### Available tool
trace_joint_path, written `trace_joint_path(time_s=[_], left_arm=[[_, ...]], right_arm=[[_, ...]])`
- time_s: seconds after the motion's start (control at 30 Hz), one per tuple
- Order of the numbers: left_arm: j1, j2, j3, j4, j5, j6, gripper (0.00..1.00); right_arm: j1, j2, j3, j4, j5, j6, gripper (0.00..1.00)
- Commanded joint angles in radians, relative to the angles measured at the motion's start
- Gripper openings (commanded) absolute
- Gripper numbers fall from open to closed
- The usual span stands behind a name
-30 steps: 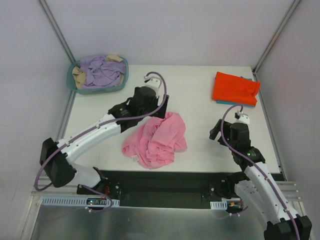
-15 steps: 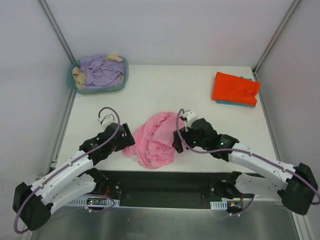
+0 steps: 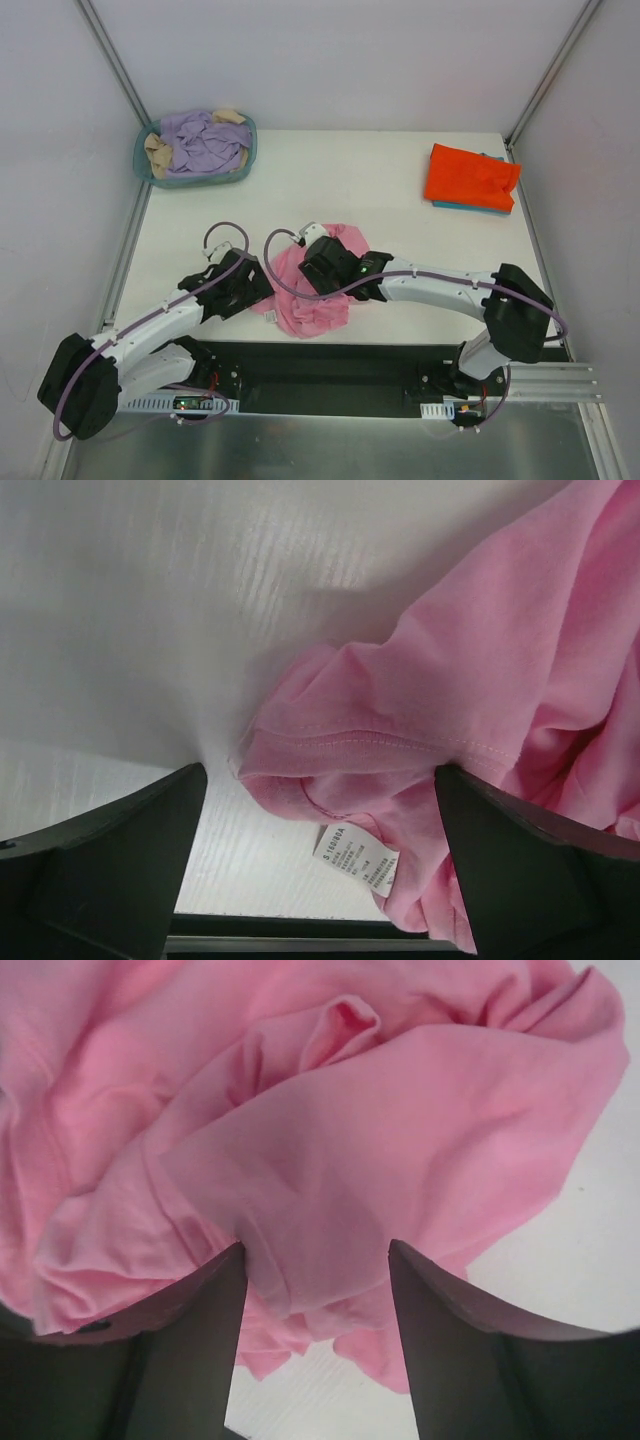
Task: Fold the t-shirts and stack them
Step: Flatten out the tshirt
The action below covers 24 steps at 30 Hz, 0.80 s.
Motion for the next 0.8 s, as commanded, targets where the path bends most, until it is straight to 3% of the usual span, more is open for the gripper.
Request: trace_joint_path(time_s=[0.0, 0.07, 0.23, 0.37, 0.4, 0.6, 0.77], left_arm=[[0.007, 0.074, -0.019, 0.14, 0.053, -0.006, 0.99], [0.012, 0.113, -0.011, 0.157, 0.056, -0.002, 0.91], [0.02, 0.182, 0.026, 0.2, 0.061, 0.035, 0.63], [0.023, 0.252, 0.05, 0.23, 0.061, 0.057, 0.26], [0.026, 0.262, 0.064, 0.231, 0.062, 0.058, 0.0], [0.033, 0.233, 0.137, 0.225, 0.026, 0.133, 0.0], [0.047, 0.06, 0.211, 0.184, -0.091, 0.19, 0.0]], right_arm=[[0.001, 0.025, 0.052, -0.078, 0.135, 0.013, 0.52], [-0.001, 0.03, 0.052, -0.087, 0.166, 0.036, 0.46], [-0.007, 0.015, 0.029, -0.094, 0.231, 0.067, 0.17], [-0.021, -0.054, -0.006, -0.083, 0.241, 0.098, 0.09], [-0.024, -0.068, -0.026, -0.077, 0.247, 0.099, 0.06], [-0.117, -0.197, -0.1, -0.08, 0.286, 0.119, 0.01], [-0.25, -0.382, -0.118, -0.074, 0.292, 0.075, 0.01]])
